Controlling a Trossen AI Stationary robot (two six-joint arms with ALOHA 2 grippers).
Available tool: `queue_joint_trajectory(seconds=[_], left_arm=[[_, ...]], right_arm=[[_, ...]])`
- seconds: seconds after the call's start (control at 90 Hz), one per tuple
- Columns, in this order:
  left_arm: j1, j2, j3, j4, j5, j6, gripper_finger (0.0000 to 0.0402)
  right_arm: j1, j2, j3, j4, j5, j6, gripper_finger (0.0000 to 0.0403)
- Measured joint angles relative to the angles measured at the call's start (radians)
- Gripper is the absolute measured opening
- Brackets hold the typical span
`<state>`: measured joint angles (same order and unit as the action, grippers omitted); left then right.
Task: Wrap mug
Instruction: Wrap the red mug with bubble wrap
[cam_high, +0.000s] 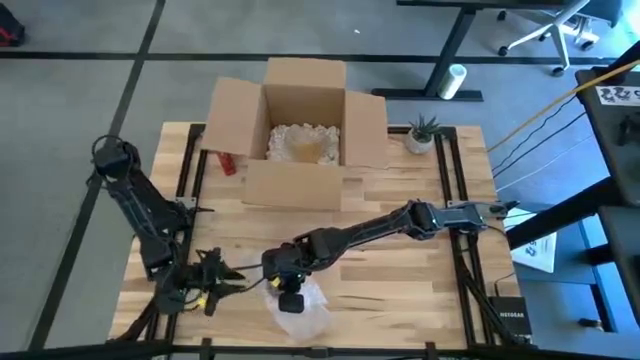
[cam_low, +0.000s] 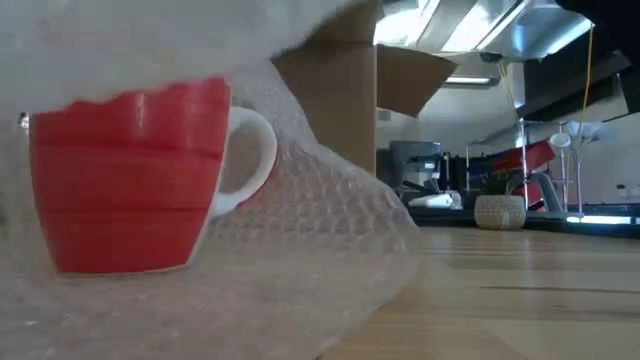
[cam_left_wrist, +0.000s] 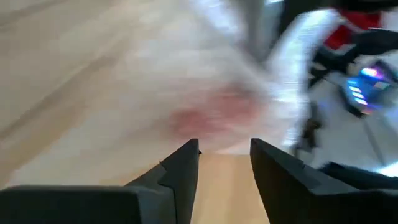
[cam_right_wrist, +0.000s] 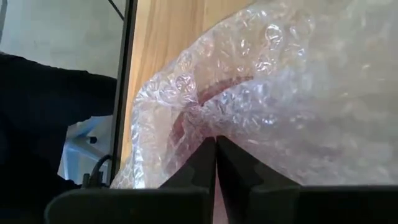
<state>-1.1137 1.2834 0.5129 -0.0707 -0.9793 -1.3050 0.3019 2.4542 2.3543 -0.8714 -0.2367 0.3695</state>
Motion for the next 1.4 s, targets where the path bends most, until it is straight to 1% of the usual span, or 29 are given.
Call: queue_joint_trajectory(seconds=[0.056, 0.2, 0.267, 0.322, 0.478, 0.589, 0.667, 0.822, 1.0, 1.044, 1.1, 1.189, 1.244, 1.278, 1.344, 1.4], left_arm=[[0.018, 0.012, 0.000, -0.006, -0.001, -0.011, 0.0129], [0.089, 0.018, 0.000, 0.041, -0.021, 0.076, 0.0129], [0.129, 0.019, 0.000, 0.092, -0.024, 0.154, 0.0129], [0.155, 0.019, 0.000, 0.164, -0.026, 0.236, 0.0129], [0.207, 0.019, 0.000, 0.419, 0.062, 0.522, 0.0129], [0.224, 0.019, 0.000, 0.539, 0.147, 0.641, 0.0129], [0.232, 0.019, 0.000, 0.569, 0.195, 0.656, 0.0129], [0.247, 0.042, 0.000, 0.575, 0.236, 0.630, 0.0129], [0.275, 0.111, 0.000, 0.590, 0.286, 0.571, 0.0129], [0.283, 0.129, 0.000, 0.605, 0.298, 0.560, 0.0129], [0.293, 0.152, 0.004, 0.635, 0.313, 0.563, 0.0129], [0.310, 0.180, 0.021, 0.667, 0.345, 0.591, 0.0129], [0.321, 0.191, 0.038, 0.668, 0.362, 0.607, 0.0129], [0.328, 0.196, 0.047, 0.670, 0.374, 0.616, 0.0129], [0.339, 0.200, 0.063, 0.663, 0.396, 0.634, 0.0129], [0.346, 0.200, 0.075, 0.662, 0.409, 0.648, 0.0129]], right_arm=[[0.000, 0.000, 0.000, 0.007, 0.000, 0.000, 0.0000], [0.000, 0.000, 0.000, 0.015, 0.000, 0.000, 0.0000], [0.000, 0.000, 0.000, 0.024, 0.000, 0.000, 0.0000], [0.000, 0.000, 0.000, 0.034, 0.000, 0.000, 0.0000], [0.000, 0.000, 0.000, 0.036, 0.014, -0.001, 0.0000], [0.000, 0.000, 0.000, 0.034, 0.017, -0.007, 0.0000], [0.000, 0.000, 0.000, 0.033, 0.018, -0.007, 0.0000], [0.006, 0.000, 0.000, 0.002, 0.015, -0.001, 0.0000], [0.025, -0.060, 0.000, -0.128, 0.021, 0.024, 0.0000], [0.030, -0.082, 0.001, -0.165, 0.050, 0.036, 0.0000], [0.041, -0.107, 0.002, -0.202, 0.113, 0.042, 0.0000], [0.054, -0.136, 0.002, -0.203, 0.273, 0.030, 0.0000], [0.054, -0.145, 0.002, -0.167, 0.371, -0.009, 0.0000], [0.052, -0.146, 0.002, -0.136, 0.412, -0.024, 0.0000], [0.050, -0.146, 0.000, -0.068, 0.428, -0.067, 0.0000], [0.046, -0.137, -0.009, -0.007, 0.406, -0.092, 0.0000]])
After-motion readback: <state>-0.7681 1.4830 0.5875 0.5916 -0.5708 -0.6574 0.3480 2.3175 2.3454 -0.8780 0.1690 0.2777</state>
